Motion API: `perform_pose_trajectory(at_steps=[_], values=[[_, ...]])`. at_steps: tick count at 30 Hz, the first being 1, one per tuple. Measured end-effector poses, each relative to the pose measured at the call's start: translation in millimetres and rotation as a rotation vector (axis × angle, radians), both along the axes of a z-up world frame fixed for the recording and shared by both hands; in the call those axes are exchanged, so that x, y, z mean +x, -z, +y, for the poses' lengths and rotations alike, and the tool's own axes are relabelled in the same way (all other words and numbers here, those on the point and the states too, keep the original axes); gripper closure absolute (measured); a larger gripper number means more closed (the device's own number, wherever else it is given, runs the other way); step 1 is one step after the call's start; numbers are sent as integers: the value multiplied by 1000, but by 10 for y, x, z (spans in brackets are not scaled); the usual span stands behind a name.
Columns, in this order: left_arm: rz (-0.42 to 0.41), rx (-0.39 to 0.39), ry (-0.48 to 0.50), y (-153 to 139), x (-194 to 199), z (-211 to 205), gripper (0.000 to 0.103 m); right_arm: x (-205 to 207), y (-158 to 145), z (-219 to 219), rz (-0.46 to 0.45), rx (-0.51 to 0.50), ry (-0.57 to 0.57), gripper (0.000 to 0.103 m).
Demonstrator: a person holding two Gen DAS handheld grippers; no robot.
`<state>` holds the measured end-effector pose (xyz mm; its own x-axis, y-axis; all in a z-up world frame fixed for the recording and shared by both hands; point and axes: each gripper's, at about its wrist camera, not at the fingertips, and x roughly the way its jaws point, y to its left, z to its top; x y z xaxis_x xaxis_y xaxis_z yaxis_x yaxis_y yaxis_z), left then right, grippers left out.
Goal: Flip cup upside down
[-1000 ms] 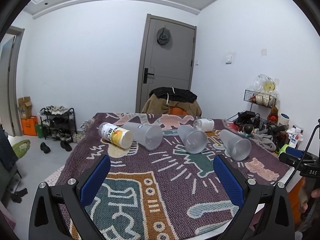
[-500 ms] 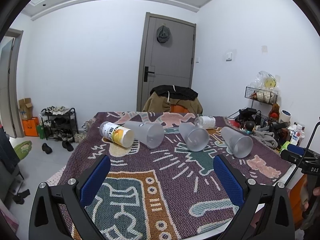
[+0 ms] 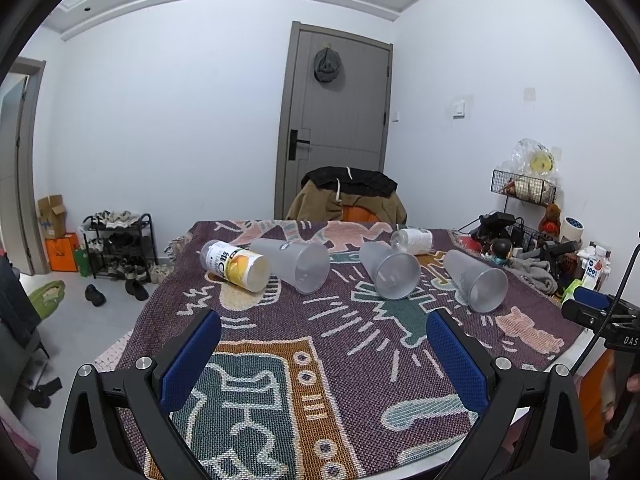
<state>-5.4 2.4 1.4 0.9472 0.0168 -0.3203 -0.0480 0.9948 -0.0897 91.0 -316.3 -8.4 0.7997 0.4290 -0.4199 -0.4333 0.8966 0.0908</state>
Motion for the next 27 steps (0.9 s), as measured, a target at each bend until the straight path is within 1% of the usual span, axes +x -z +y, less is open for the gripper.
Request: perform_pose_trajectory(at_steps=[10, 15, 20, 22, 24, 27], values=[[49, 14, 7, 12, 109, -29, 0, 28, 53, 17, 33, 3, -9, 3], [86, -3, 4, -10, 247, 3, 0, 65, 70, 55, 58, -4, -11, 3], [96, -22, 3, -79, 373, 73, 0, 80, 48, 120, 35, -16, -16, 3], [102, -29, 4, -119, 434, 96, 0, 91, 28, 136, 28, 2, -33, 3], [111, -36, 7, -163, 506, 118, 0, 121, 10, 134, 42, 36, -41, 3], [126, -43, 5, -229, 623, 152, 0, 168, -16, 153, 47, 41, -30, 3]])
